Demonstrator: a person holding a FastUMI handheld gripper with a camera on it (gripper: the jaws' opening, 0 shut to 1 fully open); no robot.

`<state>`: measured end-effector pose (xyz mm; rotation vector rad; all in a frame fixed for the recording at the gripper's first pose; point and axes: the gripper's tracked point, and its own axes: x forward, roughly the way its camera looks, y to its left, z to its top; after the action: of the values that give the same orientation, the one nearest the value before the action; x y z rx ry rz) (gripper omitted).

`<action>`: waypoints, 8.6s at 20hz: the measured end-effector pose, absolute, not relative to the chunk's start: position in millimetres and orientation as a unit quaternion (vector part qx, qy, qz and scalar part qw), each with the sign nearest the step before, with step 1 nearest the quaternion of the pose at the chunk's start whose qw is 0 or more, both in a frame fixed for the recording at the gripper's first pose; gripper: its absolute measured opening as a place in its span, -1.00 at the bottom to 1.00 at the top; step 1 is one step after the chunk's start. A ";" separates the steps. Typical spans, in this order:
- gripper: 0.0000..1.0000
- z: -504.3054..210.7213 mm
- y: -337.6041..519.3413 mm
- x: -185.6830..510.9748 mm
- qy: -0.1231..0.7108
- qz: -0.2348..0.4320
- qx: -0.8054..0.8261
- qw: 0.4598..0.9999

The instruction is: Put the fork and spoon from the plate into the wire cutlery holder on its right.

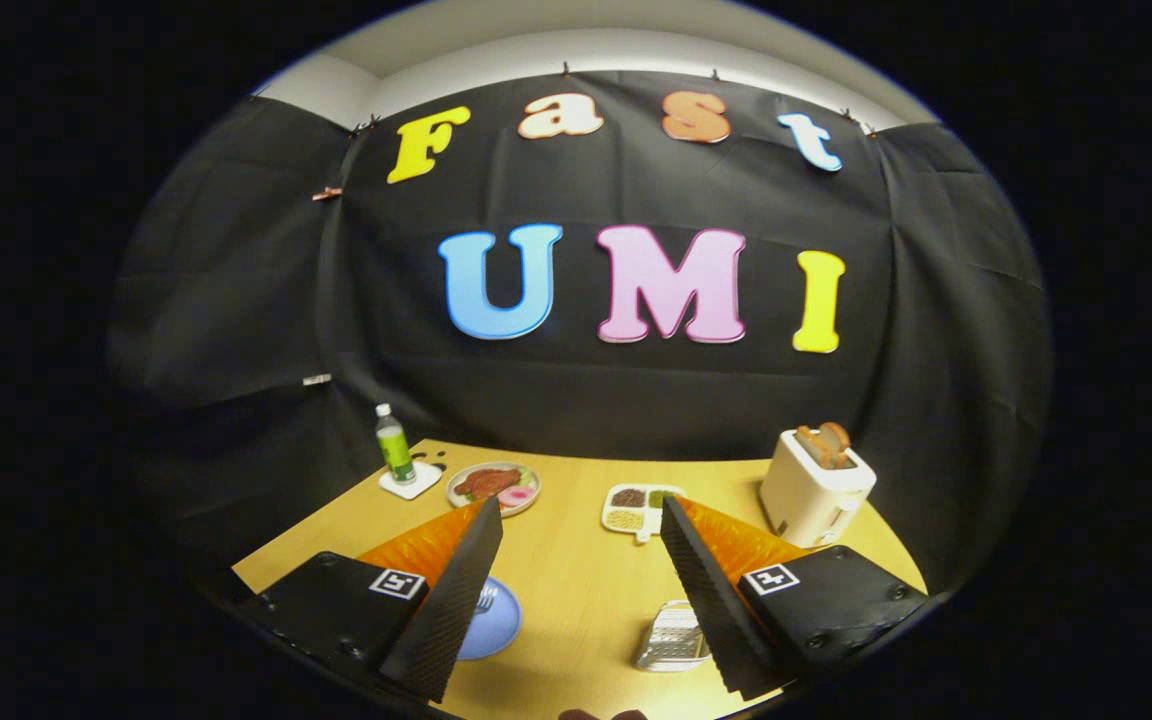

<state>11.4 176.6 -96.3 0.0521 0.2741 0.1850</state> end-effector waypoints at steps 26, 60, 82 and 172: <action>0.29 -387.3 304.4 -3.8 0.517 0.117 -0.019 0.848; -0.88 -242.2 50.2 -21.1 0.591 0.150 -0.087 0.788; -0.82 -307.2 11.3 -41.8 0.737 0.195 -0.132 0.634; -0.87 -219.1 91.9 -23.4 0.635 0.186 -0.059 0.747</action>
<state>-23.4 91.9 -219.1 -0.1288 1.3901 0.4072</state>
